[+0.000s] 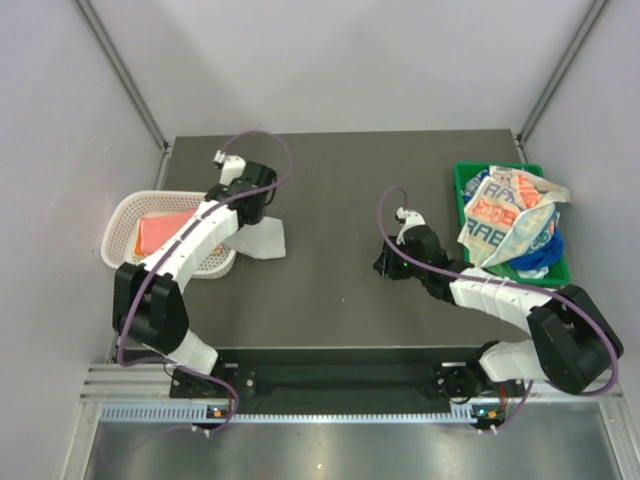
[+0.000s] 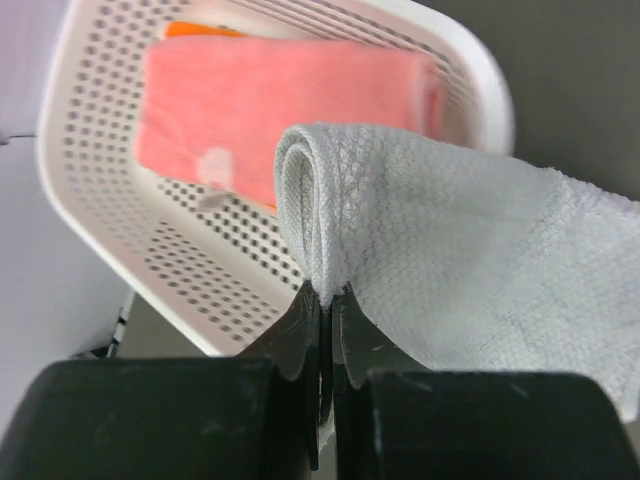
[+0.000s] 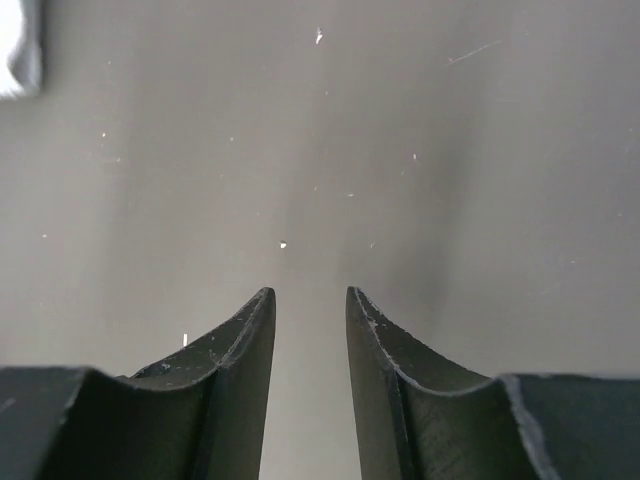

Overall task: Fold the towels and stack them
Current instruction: Neatly place the folded towel into the bin

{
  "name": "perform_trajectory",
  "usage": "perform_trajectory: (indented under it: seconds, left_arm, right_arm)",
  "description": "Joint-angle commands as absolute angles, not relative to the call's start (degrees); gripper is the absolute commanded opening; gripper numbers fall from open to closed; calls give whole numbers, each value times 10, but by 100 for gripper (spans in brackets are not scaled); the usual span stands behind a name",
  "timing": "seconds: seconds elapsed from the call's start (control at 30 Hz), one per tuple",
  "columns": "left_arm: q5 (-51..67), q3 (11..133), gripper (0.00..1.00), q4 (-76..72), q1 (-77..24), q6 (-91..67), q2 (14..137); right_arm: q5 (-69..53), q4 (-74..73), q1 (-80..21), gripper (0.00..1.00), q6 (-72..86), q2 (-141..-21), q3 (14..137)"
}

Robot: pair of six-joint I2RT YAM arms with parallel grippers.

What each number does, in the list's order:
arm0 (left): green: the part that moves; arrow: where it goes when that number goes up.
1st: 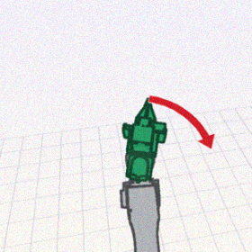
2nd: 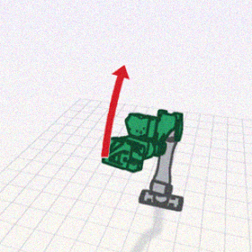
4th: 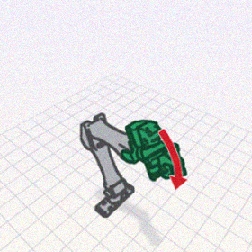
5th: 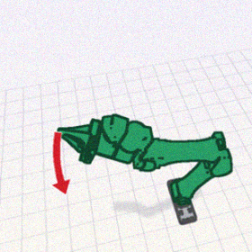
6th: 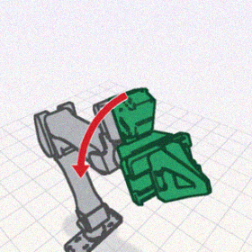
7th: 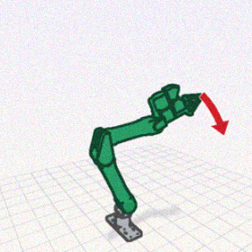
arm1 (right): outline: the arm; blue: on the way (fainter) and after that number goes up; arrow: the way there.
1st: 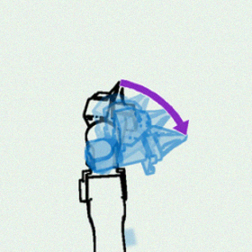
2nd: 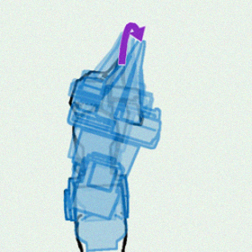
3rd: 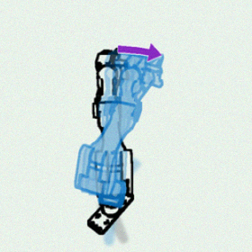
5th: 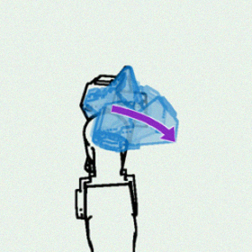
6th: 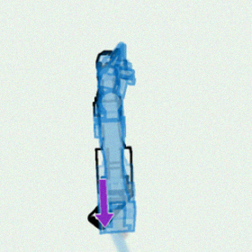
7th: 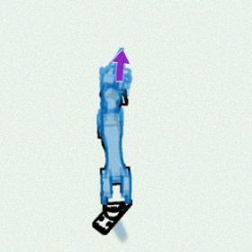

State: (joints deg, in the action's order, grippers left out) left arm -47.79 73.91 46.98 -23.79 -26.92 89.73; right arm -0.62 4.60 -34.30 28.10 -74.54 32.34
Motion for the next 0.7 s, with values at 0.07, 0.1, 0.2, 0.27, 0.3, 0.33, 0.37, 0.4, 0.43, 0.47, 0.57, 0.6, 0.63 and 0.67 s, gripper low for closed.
perform_trajectory:
  seconds: [0.07, 0.1, 0.2, 0.27, 0.3, 0.33, 0.37, 0.4, 0.43, 0.47, 0.57, 0.6, 0.63, 0.67]
  left_arm:
    - [-494, 720, 0, 424, -166, -209, 847]
    - [-490, 717, 0, 415, -150, -208, 846]
    - [-485, 703, 0, 392, -119, -202, 845]
    - [-483, 694, 0, 377, -103, -198, 846]
    - [-485, 690, 0, 366, -90, -194, 846]
    - [-492, 687, 0, 358, -85, -192, 849]
    - [-497, 685, 0, 348, -80, -188, 850]
    - [-500, 679, 0, 338, -70, -180, 852]
    - [-503, 678, 0, 323, -62, -179, 857]
    - [-498, 678, 0, 317, -54, -179, 859]
    - [-499, 677, 0, 289, -27, -172, 870]
    - [-504, 674, 0, 279, -20, -166, 873]
    - [-510, 672, 0, 255, -17, -155, 877]
    - [-514, 669, 0, 242, -13, -149, 880]
  right_arm:
    - [-21, 68, -342, 34, 271, -757, 352]
    - [-23, 70, -342, 34, 272, -759, 352]
    - [-25, 77, -342, 34, 271, -766, 350]
    - [-27, 79, -342, 33, 272, -769, 349]
    - [-28, 81, -342, 33, 272, -770, 348]
    - [-29, 82, -342, 33, 272, -771, 348]
    - [-30, 83, -342, 33, 272, -771, 347]
    - [-30, 83, -342, 33, 272, -772, 347]
    - [-30, 83, -342, 33, 271, -772, 347]
    - [-30, 83, -342, 33, 271, -773, 347]
    - [-31, 85, -342, 33, 269, -775, 347]
    - [-32, 85, -342, 33, 269, -776, 346]
    - [-32, 86, -342, 33, 268, -775, 345]
    - [-33, 86, -342, 33, 267, -776, 345]
